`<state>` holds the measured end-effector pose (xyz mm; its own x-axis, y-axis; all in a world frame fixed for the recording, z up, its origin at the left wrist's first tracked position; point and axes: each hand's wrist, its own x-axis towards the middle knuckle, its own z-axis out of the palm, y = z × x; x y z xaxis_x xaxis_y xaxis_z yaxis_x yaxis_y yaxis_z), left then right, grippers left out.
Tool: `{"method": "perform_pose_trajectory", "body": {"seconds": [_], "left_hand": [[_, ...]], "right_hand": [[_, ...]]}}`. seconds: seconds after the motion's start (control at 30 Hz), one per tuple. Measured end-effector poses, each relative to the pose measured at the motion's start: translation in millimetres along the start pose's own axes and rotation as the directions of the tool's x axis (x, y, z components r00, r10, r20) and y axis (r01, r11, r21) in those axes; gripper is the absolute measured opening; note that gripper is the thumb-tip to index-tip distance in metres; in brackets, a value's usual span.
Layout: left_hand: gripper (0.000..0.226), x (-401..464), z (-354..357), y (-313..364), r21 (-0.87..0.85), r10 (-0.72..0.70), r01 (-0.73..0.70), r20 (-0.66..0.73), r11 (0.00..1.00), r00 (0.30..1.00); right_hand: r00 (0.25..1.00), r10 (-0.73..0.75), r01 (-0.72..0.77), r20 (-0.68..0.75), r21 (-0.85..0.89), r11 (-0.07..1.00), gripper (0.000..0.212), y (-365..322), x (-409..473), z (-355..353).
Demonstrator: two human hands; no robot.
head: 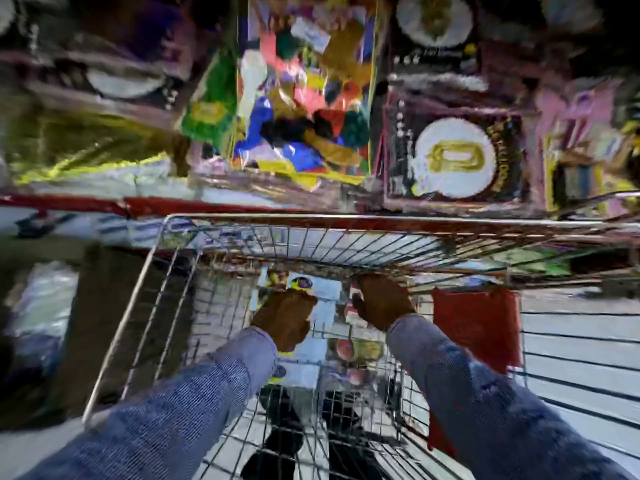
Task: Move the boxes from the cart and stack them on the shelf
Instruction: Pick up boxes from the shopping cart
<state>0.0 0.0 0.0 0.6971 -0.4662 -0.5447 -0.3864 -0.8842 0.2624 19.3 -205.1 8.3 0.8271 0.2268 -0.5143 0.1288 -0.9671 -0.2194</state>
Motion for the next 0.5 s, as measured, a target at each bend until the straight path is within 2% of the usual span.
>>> {"method": "perform_pose_trajectory", "body": {"seconds": [0.03,0.13,0.23,0.33,0.4,0.5], "left_hand": [[0.038,10.4,7.6,-2.0,0.026,-0.008,0.007,0.038,1.0,0.999],[0.042,24.3,26.6,-12.1,0.091,0.018,-0.018,0.006,0.996,1.0],[0.045,32.4,47.3,-17.6,0.152,0.029,-0.031,0.014,0.988,0.999],[0.049,32.8,53.6,-18.3,0.226,0.06,-0.044,-0.067,0.973,0.996],[0.058,32.5,56.4,-16.8,0.292,0.032,-0.001,-0.101,0.956,0.994],[0.058,38.0,61.8,-15.3,0.218,-0.013,0.038,-0.113,0.975,0.994]], "right_hand": [[0.999,-0.033,0.033,0.008,0.007,0.999,0.04,0.5,12.6,10.0],[0.998,-0.06,0.06,0.007,0.04,0.997,0.038,-0.7,36.1,22.6],[0.988,-0.142,0.143,0.06,-0.014,0.99,0.055,-3.1,57.2,41.0],[0.972,-0.191,0.203,0.136,-0.08,0.976,0.061,-7.4,70.1,52.3],[0.964,-0.207,0.222,0.166,-0.079,0.972,0.067,-7.8,75.7,58.1],[0.947,-0.238,0.256,0.213,-0.06,0.965,0.073,-1.8,83.8,59.9]]}}
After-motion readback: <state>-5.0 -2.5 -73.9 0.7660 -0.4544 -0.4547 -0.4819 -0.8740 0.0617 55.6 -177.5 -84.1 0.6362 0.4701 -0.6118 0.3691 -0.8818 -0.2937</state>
